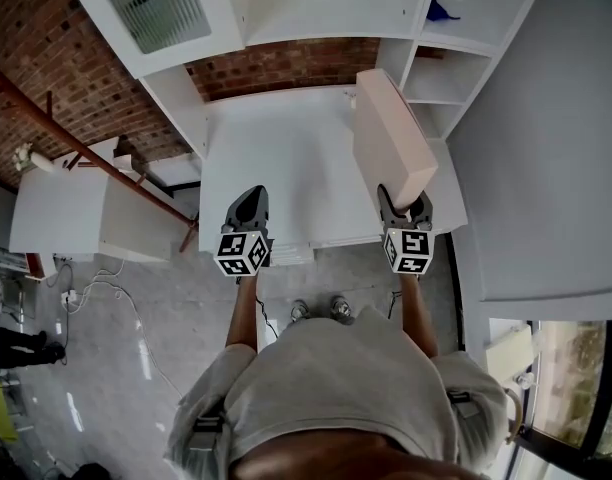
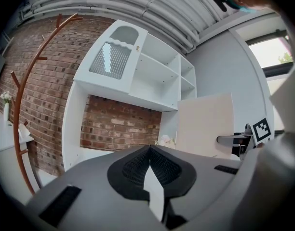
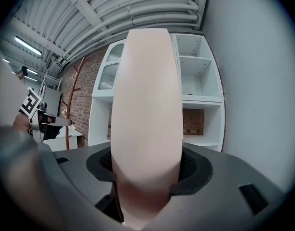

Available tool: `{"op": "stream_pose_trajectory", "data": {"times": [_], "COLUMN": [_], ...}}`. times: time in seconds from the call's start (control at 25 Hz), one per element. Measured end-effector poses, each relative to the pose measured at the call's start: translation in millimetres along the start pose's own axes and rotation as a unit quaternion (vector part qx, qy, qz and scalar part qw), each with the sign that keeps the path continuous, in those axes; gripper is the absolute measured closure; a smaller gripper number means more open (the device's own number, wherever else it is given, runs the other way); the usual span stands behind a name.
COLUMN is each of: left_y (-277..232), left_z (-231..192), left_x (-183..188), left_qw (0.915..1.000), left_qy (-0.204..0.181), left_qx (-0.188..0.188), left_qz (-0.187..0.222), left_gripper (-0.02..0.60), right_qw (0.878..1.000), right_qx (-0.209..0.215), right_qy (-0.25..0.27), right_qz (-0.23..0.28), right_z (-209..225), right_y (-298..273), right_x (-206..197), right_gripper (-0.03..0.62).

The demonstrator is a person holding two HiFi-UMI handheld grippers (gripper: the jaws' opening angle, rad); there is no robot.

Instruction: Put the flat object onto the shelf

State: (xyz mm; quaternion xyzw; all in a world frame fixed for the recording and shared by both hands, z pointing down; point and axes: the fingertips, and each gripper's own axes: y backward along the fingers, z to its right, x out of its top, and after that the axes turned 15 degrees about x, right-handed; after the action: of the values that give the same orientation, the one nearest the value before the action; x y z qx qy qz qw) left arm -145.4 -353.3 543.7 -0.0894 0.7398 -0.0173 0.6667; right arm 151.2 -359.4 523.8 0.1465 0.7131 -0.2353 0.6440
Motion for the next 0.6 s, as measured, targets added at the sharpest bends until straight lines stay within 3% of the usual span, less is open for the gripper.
{"op": "stream_pose_trajectory", "data": {"times": [0.28, 0.6], "left_y": [-3.6, -1.5], "left_z": [-27.6, -46.4], "left_x": [4.8, 8.4], "left_qw": [0.9999, 0.9997], "left_qy": [0.007, 0.014], "left_qx": [-0.011, -0.016], "left_qz": [0.006, 0.011], "left_gripper": [0.566, 0.566], "right_qw": [0.999, 0.992], "right_qx": [-0.01, -0.023], "right_qy": [0.034, 0.121], "right_qz": [0.005, 0.022], "right_z": [-16.0, -9.8], "right_y": [-14.4, -26.1], "right_x": [26.8, 94.5], "right_gripper": [0.309, 0.309]}}
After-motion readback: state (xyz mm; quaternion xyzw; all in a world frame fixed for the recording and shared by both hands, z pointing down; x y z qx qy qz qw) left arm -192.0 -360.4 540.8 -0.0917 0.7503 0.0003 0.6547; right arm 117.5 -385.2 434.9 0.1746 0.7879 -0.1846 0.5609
